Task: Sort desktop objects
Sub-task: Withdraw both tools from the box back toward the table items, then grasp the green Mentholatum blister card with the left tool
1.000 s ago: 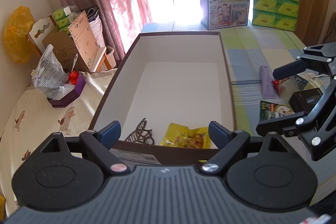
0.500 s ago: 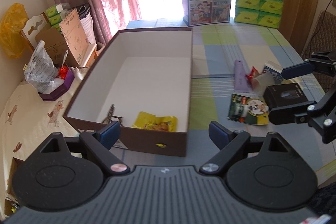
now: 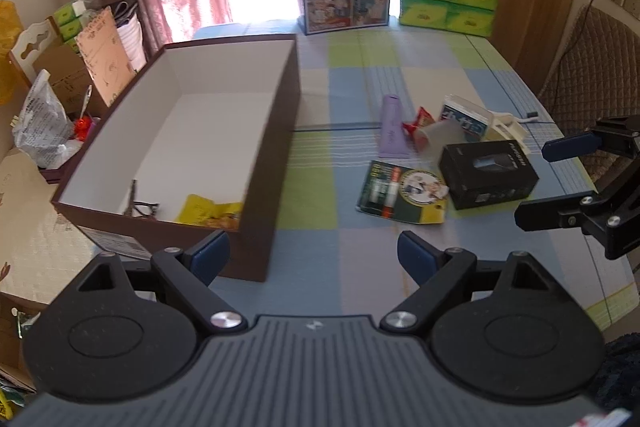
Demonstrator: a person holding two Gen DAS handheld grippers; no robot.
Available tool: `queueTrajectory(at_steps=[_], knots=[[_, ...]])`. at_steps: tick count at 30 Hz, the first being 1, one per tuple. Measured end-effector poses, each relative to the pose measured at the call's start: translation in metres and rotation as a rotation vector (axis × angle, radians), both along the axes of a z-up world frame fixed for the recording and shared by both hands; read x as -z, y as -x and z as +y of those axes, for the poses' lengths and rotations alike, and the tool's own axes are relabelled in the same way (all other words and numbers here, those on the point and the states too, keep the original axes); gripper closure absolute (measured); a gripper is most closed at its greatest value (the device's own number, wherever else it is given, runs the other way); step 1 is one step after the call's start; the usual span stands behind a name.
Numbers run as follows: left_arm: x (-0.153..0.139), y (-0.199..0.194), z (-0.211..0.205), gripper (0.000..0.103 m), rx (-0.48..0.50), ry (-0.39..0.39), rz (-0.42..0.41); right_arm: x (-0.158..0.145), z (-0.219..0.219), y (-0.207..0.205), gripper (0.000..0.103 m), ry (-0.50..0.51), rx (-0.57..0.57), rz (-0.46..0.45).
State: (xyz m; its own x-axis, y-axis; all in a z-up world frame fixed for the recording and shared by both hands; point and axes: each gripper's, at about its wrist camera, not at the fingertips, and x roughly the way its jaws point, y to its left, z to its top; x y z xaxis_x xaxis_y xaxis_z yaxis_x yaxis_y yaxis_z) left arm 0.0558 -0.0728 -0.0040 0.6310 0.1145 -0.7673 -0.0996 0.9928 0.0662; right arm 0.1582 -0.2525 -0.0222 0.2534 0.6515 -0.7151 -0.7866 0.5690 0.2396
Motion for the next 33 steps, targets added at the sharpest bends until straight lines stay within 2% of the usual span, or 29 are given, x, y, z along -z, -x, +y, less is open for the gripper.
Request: queueTrajectory(at_steps=[14, 27, 33], knots=[[0.019, -0.030, -0.040, 0.014, 0.055, 0.026, 0.028, 0.017, -0.066, -0.031, 0.002, 0.066, 0.223, 0.012], [0.058, -0.083, -0.052, 0.015, 0.133, 0.003, 0.045, 0.046, -0.112, -0.072, 0.002, 0.119, 0.426, 0.048], [0.083, -0.115, -0.048, 0.021, 0.162, -0.017, 0.074, 0.061, -0.123, -0.087, 0.002, 0.145, 0.499, 0.071]])
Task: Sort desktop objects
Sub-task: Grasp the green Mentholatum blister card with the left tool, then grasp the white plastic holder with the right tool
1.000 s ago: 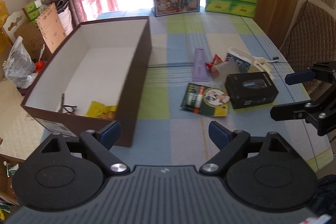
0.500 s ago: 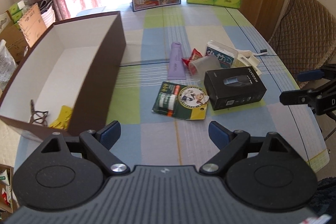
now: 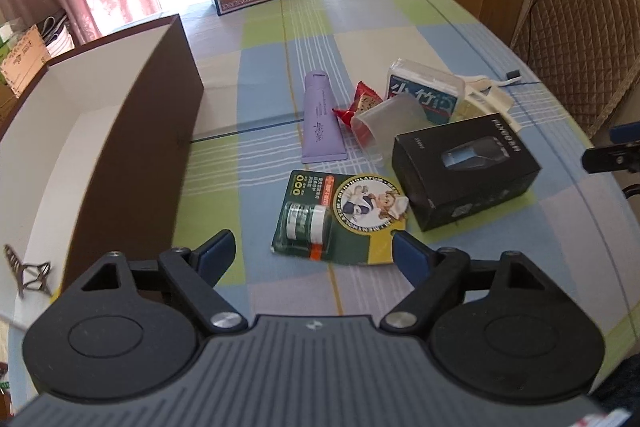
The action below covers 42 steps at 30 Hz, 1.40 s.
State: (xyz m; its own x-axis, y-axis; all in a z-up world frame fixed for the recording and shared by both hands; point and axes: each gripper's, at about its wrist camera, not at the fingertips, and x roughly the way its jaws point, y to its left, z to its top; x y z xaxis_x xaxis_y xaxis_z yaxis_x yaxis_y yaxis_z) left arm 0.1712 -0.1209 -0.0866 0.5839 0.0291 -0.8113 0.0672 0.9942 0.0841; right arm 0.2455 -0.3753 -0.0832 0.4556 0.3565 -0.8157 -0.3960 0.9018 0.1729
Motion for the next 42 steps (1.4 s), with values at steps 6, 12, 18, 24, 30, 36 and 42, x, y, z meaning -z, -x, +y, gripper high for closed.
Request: queueTrajectory(at_steps=[6, 12, 18, 24, 30, 36, 42], knots=[[0.022, -0.029, 0.008, 0.029, 0.003, 0.002, 0.048, 0.009, -0.008, -0.015, 0.002, 0.012, 0.054, 0.022], [0.044, -0.050, 0.012, 0.039, 0.024, 0.007, 0.100, 0.014, -0.008, -0.032, 0.002, 0.014, 0.080, 0.028], [0.061, -0.064, 0.015, 0.056, 0.042, 0.014, 0.139, 0.017, 0.001, -0.047, 0.002, 0.021, 0.050, -0.001], [0.064, -0.071, 0.016, 0.072, 0.052, 0.027, 0.117, 0.020, 0.018, -0.063, 0.006, 0.000, -0.031, -0.045], [0.063, -0.070, 0.031, 0.073, -0.041, 0.037, 0.111, 0.033, 0.037, -0.093, 0.033, -0.028, -0.117, 0.003], [0.062, -0.066, 0.043, 0.073, -0.124, 0.046, 0.117, 0.044, 0.054, -0.127, 0.049, -0.020, -0.183, 0.088], [0.061, -0.063, 0.045, 0.072, -0.147, 0.051, 0.116, 0.058, 0.066, -0.138, 0.056, 0.063, -0.269, 0.120]])
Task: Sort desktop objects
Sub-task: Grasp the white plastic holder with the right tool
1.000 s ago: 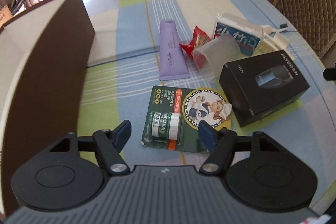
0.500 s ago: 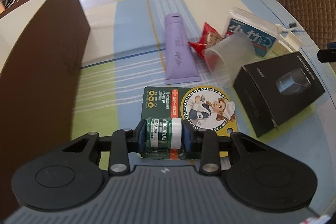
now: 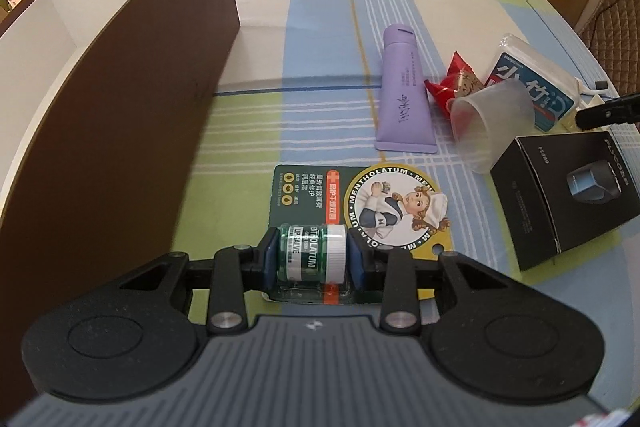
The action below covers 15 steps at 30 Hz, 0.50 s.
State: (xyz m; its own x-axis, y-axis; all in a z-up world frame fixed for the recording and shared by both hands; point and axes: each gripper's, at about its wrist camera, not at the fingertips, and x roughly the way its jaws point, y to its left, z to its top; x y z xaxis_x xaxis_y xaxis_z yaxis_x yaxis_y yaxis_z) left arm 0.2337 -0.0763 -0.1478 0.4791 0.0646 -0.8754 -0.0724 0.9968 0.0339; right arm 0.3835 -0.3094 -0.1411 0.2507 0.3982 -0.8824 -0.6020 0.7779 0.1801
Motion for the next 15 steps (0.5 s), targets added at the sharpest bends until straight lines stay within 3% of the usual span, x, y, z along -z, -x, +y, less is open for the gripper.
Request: queueTrajectory(at_steps=[7, 15], knots=[[0.000, -0.004, -0.002, 0.072, 0.003, -0.009, 0.003, 0.001, -0.011, 0.018, 0.058, 0.052, -0.022, -0.067], [0.001, -0.001, -0.009, 0.073, 0.019, -0.034, -0.005, -0.003, -0.043, 0.057, 0.059, 0.042, 0.061, -0.066]])
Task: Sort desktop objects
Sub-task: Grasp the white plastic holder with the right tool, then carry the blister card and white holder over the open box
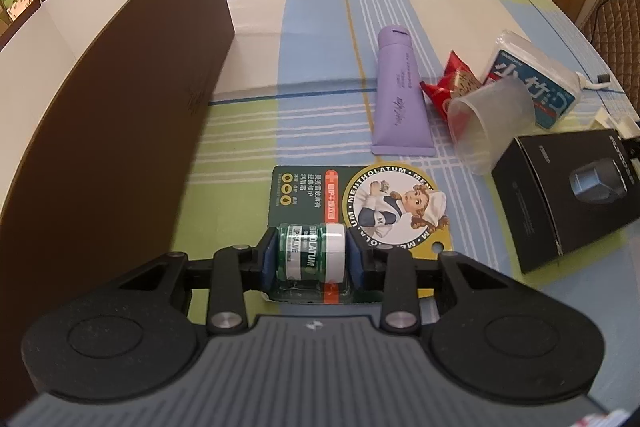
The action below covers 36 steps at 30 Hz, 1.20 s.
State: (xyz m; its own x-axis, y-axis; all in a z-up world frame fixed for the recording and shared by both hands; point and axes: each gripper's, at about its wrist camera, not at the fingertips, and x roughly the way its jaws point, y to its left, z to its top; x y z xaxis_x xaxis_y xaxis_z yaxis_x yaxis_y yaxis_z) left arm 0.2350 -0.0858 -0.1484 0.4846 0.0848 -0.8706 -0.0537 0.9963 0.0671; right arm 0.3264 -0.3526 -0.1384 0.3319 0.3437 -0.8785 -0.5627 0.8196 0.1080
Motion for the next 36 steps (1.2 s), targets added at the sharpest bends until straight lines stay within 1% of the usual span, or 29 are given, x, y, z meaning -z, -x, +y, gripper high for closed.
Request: queueTrajectory(at_steps=[4, 6, 9, 13, 15, 18, 20, 23, 28, 31, 36], knots=[[-0.004, 0.012, -0.005, 0.073, 0.004, 0.024, 0.011, -0.004, -0.014, 0.020, 0.060, -0.003, 0.043, 0.023], [-0.010, 0.021, -0.009, 0.073, 0.007, 0.036, 0.000, -0.008, -0.021, 0.029, 0.064, -0.009, 0.055, 0.026], [-0.024, 0.034, -0.013, 0.073, 0.005, 0.055, -0.031, -0.015, -0.030, 0.038, 0.064, -0.022, 0.075, 0.039], [-0.047, 0.052, -0.016, 0.073, 0.004, 0.068, -0.086, -0.030, -0.030, 0.051, 0.064, -0.033, 0.068, 0.013], [-0.059, 0.059, -0.017, 0.073, -0.003, 0.078, -0.113, -0.046, -0.026, 0.057, 0.064, -0.062, 0.057, -0.014], [-0.079, 0.072, -0.016, 0.073, -0.003, 0.096, -0.164, -0.070, -0.012, 0.068, 0.064, -0.110, 0.010, -0.055], [-0.093, 0.081, -0.013, 0.073, -0.004, 0.101, -0.197, -0.085, 0.004, 0.075, 0.064, -0.146, -0.037, -0.073], [-0.114, 0.095, -0.006, 0.073, -0.010, 0.105, -0.244, -0.102, 0.032, 0.085, 0.064, -0.200, -0.115, -0.071], [-0.143, 0.116, 0.016, 0.073, -0.041, 0.092, -0.291, -0.112, 0.093, 0.104, 0.064, -0.255, -0.249, -0.040], [-0.157, 0.127, 0.037, 0.073, -0.053, 0.068, -0.316, -0.117, 0.140, 0.115, 0.064, -0.276, -0.308, -0.037], [-0.173, 0.129, 0.087, 0.073, -0.074, 0.031, -0.336, -0.125, 0.217, 0.127, 0.064, -0.312, -0.376, -0.059]])
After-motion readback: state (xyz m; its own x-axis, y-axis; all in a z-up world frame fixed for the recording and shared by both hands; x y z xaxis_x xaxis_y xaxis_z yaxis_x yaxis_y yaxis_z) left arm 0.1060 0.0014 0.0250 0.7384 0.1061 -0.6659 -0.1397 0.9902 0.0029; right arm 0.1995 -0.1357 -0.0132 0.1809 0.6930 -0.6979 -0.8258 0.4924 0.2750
